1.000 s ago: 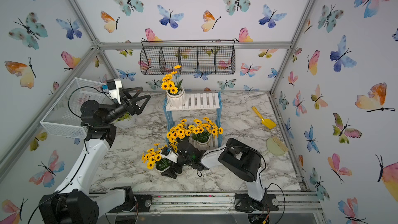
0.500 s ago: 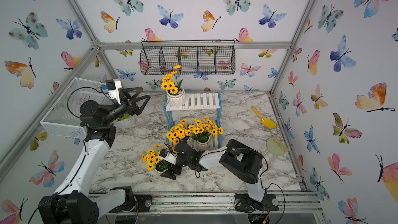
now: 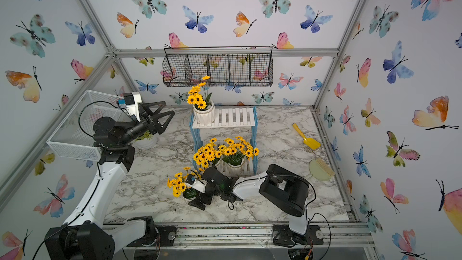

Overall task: Take the sunflower pots off the shelves
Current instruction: Place the sunflower pot at the center of the board.

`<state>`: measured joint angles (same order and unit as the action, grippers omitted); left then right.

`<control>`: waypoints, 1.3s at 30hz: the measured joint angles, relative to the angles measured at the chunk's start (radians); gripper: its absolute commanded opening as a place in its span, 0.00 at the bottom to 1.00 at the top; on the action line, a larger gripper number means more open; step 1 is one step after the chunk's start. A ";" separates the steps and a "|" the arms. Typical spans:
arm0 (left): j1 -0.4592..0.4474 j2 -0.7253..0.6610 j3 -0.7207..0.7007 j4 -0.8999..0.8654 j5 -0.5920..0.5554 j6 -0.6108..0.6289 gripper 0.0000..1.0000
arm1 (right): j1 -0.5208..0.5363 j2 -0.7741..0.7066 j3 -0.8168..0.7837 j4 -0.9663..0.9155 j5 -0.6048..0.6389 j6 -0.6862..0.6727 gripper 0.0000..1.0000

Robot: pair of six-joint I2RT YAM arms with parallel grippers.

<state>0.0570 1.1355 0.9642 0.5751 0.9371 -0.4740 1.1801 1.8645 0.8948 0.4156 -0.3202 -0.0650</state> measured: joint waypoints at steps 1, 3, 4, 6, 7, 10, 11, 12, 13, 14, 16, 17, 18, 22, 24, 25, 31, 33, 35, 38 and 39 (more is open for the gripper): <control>0.000 0.000 0.000 0.000 0.000 0.000 0.99 | 0.000 0.000 0.005 -0.011 0.001 0.000 0.99; 0.000 0.000 0.000 0.000 0.000 0.001 0.99 | 0.000 0.000 0.015 -0.031 0.003 0.000 0.99; 0.000 0.000 0.000 0.000 0.000 0.002 0.99 | 0.000 -0.002 0.017 -0.039 0.004 0.000 0.99; 0.000 0.000 0.000 0.000 0.000 0.002 0.99 | 0.000 -0.011 0.017 -0.051 0.008 0.000 0.99; 0.000 0.000 0.000 0.000 0.000 0.002 0.99 | 0.000 -0.016 0.015 -0.060 0.011 0.000 0.99; 0.000 0.000 -0.001 0.000 0.000 0.003 0.99 | 0.000 -0.040 0.004 -0.090 0.015 0.000 0.99; 0.000 -0.001 -0.002 0.000 0.000 0.003 0.99 | 0.000 -0.046 0.002 -0.097 0.016 0.000 0.99; 0.000 -0.002 -0.003 0.000 0.000 0.003 0.99 | 0.000 -0.051 -0.002 -0.101 0.016 0.000 0.99; 0.000 -0.002 -0.004 0.000 0.000 0.004 0.99 | 0.000 -0.055 -0.005 -0.101 0.015 0.000 0.99; 0.000 -0.003 -0.005 0.000 0.000 0.005 0.99 | 0.000 -0.060 -0.009 -0.101 0.014 0.000 0.99; 0.000 -0.003 -0.007 -0.001 0.000 0.007 0.99 | 0.000 -0.073 -0.019 -0.101 0.011 0.000 0.99; 0.000 -0.003 -0.008 -0.002 0.000 0.007 0.99 | 0.000 -0.077 -0.021 -0.101 0.010 0.000 0.99; 0.000 -0.003 -0.008 -0.004 0.000 0.008 0.99 | 0.000 -0.079 -0.021 -0.101 0.010 0.000 0.99; 0.000 -0.004 -0.008 -0.004 0.000 0.011 0.99 | 0.000 -0.082 -0.021 -0.100 0.008 0.000 0.99; 0.000 -0.005 -0.008 -0.005 0.000 0.014 0.99 | 0.000 -0.084 -0.021 -0.100 0.009 0.000 0.99; 0.000 -0.006 -0.008 -0.005 0.000 0.015 0.99 | 0.000 -0.087 -0.021 -0.099 0.009 0.000 0.99; 0.000 -0.008 -0.008 -0.006 0.000 0.019 0.99 | 0.000 -0.125 -0.021 -0.094 0.006 0.001 0.99; 0.000 -0.008 -0.008 -0.006 0.000 0.021 0.99 | 0.000 -0.140 -0.021 -0.094 0.003 0.001 0.99; 0.000 -0.008 -0.008 -0.008 0.000 0.023 0.99 | 0.000 -0.155 -0.021 -0.094 0.002 0.001 0.99; 0.000 -0.008 -0.008 -0.008 0.000 0.026 0.99 | 0.000 -0.176 -0.031 -0.095 0.000 0.001 0.99; 0.000 -0.008 -0.008 -0.011 0.000 0.029 0.99 | 0.000 -0.185 -0.036 -0.095 0.000 0.001 0.99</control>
<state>0.0570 1.1275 0.9565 0.5640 0.9367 -0.4454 1.1801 1.6798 0.8589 0.3202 -0.3206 -0.0639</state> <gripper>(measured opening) 0.987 0.990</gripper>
